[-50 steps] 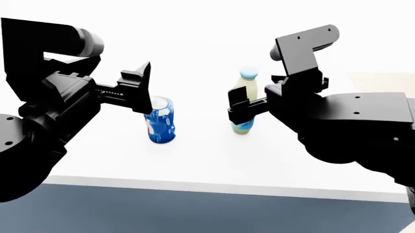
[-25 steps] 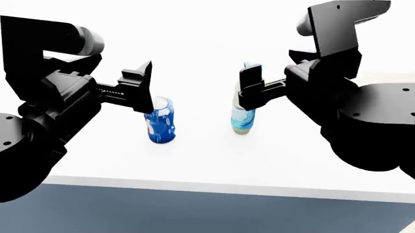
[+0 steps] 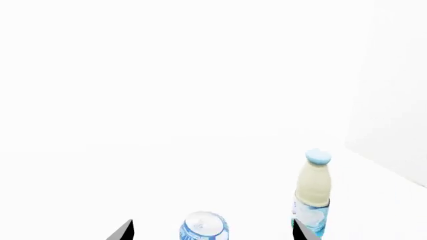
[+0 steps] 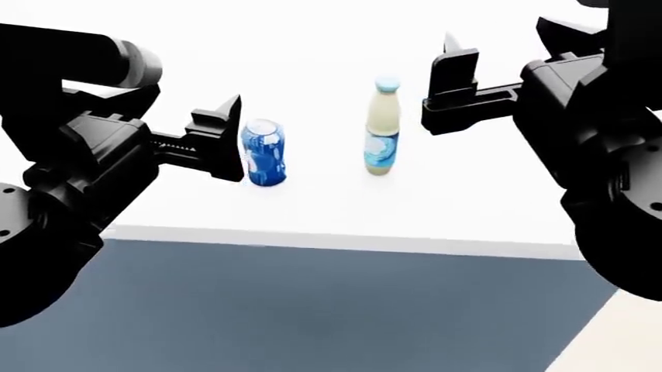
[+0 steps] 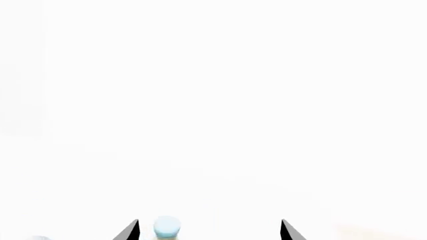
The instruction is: Move the drinks to the dining counter.
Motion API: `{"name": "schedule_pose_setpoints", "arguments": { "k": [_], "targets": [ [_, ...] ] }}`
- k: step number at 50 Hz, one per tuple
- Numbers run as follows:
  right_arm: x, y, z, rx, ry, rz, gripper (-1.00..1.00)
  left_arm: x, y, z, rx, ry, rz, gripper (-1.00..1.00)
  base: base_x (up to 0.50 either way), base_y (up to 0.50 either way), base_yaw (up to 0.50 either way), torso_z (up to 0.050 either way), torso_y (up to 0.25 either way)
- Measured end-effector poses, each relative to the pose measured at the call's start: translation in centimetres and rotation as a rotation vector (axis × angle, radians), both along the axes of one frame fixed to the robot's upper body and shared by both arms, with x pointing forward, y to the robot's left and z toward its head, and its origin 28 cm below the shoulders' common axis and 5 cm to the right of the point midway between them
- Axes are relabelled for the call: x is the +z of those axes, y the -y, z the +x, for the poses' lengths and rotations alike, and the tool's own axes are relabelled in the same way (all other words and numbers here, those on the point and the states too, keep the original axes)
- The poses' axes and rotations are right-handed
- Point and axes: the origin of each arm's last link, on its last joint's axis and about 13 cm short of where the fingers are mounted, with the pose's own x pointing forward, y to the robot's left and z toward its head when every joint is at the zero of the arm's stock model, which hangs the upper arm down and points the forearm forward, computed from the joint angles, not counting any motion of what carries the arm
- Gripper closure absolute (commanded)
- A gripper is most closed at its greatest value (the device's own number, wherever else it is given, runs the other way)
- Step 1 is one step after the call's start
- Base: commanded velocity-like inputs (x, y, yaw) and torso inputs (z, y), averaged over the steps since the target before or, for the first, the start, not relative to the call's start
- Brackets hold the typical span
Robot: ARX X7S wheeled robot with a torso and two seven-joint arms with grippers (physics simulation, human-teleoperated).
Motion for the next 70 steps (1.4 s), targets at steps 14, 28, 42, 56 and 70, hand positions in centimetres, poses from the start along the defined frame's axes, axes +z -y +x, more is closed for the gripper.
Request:
{"name": "schedule_pose_setpoints", "arguments": {
  "k": [14,28,42,56,70],
  "targets": [
    [0.13,0.07,-0.12,-0.021,0.031,0.010,-1.00,-0.07,0.02,0.00,0.000,-0.001,0.000,-1.00,0.16,-0.49,0.00,0.000,0.000],
    [0.05,0.22,-0.25,-0.037,0.039,0.013,-1.00,-0.10,0.03,-0.05,-0.001,-0.001,0.001,-1.00,0.28,-0.48,0.00,0.000,0.000],
    [-0.11,0.29,-0.32,-0.041,0.036,0.013,-1.00,-0.22,-0.02,-0.10,0.001,-0.003,-0.001,-1.00,0.37,-0.48,0.00,0.000,0.000],
    [-0.19,0.31,-0.29,-0.043,0.033,0.008,-1.00,-0.29,-0.02,-0.07,-0.001,-0.005,-0.001,-1.00,0.38,-0.48,0.00,0.000,0.000],
    [-0.25,0.37,-0.22,-0.059,0.037,0.004,-1.00,-0.34,-0.08,-0.02,0.002,-0.006,0.000,-1.00,0.22,-0.19,0.00,0.000,0.000]
  ]
}}
